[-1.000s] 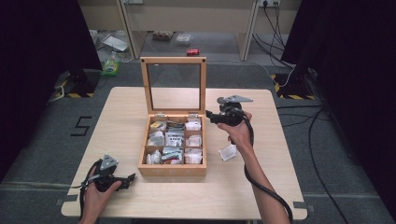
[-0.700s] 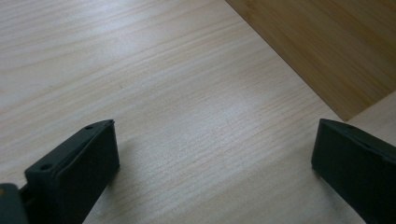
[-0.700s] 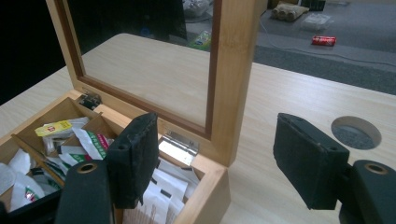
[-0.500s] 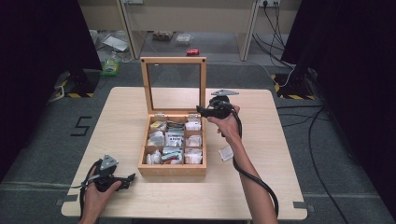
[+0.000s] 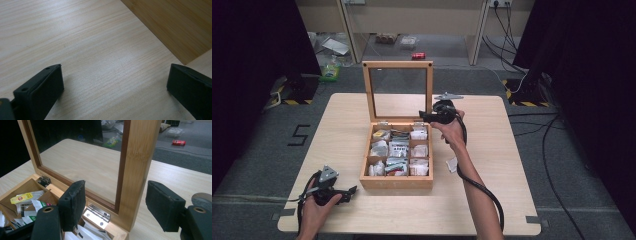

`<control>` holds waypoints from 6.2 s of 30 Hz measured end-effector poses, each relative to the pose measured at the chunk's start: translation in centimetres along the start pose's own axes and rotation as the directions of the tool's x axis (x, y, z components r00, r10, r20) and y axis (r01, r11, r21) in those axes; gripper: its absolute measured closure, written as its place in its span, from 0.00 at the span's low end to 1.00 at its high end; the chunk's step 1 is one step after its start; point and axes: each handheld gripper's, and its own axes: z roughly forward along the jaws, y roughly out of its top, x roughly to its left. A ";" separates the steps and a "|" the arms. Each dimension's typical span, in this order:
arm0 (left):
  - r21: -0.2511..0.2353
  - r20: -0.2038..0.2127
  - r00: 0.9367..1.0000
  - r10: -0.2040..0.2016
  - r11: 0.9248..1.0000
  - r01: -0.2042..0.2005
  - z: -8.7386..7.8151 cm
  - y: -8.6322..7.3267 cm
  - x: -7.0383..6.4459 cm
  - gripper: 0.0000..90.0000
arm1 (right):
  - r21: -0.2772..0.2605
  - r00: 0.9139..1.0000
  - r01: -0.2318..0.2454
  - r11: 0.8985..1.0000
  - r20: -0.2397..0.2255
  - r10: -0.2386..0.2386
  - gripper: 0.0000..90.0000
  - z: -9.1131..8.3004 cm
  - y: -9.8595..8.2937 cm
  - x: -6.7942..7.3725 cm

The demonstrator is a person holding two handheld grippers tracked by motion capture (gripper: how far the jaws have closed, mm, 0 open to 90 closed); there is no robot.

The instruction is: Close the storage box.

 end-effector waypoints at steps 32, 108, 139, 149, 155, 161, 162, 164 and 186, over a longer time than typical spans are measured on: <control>-0.001 0.003 1.000 0.002 1.000 -0.002 0.0 0.0 0.0 0.00 | -0.018 1.000 0.007 1.000 -0.022 -0.007 0.46 1.3 1.2 -0.5; -0.001 0.001 1.000 0.004 1.000 -0.004 0.0 0.0 0.0 0.00 | -0.094 0.997 0.063 0.994 -0.031 -0.066 0.51 -3.6 -0.9 2.2; -0.002 0.001 1.000 0.003 1.000 -0.003 0.0 0.0 0.0 0.00 | -0.122 0.995 -0.007 0.993 -0.099 -0.005 0.46 -6.3 -3.0 3.1; -0.002 0.001 1.000 0.003 1.000 -0.003 0.0 0.0 0.0 0.00 | -0.121 0.994 -0.015 0.993 -0.111 0.002 0.45 -6.5 -4.2 3.4; -0.002 0.001 1.000 0.003 1.000 -0.003 0.0 0.0 0.0 0.00 | -0.112 0.994 -0.006 0.994 -0.112 -0.007 0.44 -6.6 -4.7 3.5; -0.004 0.002 1.000 -0.001 1.000 0.001 0.0 0.0 -0.1 0.00 | -0.104 0.993 0.002 0.995 -0.114 -0.014 0.44 -6.7 -5.2 3.7; -0.003 0.002 1.000 0.000 1.000 0.000 0.0 0.0 -0.1 0.00 | -0.104 0.993 0.000 0.995 -0.117 -0.012 0.43 -6.7 -5.3 3.7; -0.003 0.002 1.000 0.000 1.000 0.000 0.0 0.0 -0.1 0.00 | -0.106 0.993 0.003 0.994 -0.118 -0.016 0.43 -6.9 -5.5 3.8; -0.004 0.000 1.000 0.001 1.000 -0.001 0.0 0.0 -0.1 0.00 | -0.080 0.990 0.028 0.996 -0.132 -0.039 0.44 -7.5 -7.5 4.3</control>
